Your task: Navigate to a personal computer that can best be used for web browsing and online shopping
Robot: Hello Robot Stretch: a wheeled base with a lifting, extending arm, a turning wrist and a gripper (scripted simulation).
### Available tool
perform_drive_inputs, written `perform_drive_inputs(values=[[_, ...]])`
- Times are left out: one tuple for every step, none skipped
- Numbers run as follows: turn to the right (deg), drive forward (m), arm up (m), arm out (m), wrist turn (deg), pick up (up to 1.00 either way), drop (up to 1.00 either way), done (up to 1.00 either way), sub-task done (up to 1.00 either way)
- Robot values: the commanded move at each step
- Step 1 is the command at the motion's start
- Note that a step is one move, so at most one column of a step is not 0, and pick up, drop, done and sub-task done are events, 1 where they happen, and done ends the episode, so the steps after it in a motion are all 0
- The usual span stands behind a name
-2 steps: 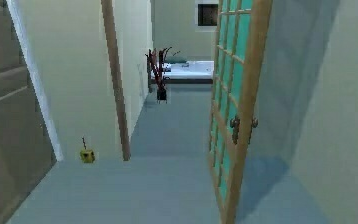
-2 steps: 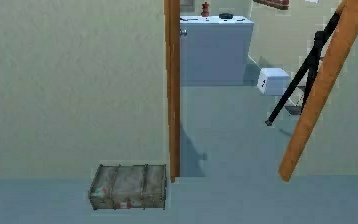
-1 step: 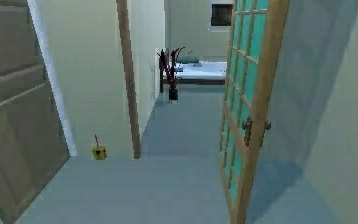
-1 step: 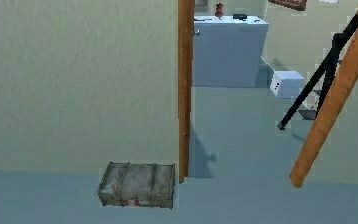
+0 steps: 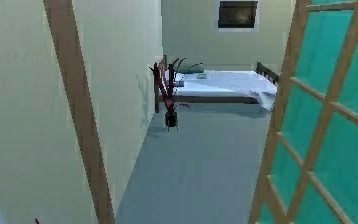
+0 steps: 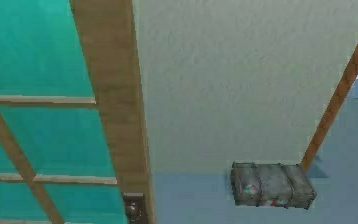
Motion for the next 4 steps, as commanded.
perform_drive_inputs(values=[[0.0,0.3,0.0,0.0,0.0,0.0,0.0,0.0,0.0],[-3.0,0.0,0.0,0.0,0.0,0.0,0.0,0.0,0.0],[0.0,1.0,0.0,0.0,0.0,0.0,0.0,0.0,0.0],[45.0,0.0,0.0,0.0,0.0,0.0,0.0,0.0,0.0]])
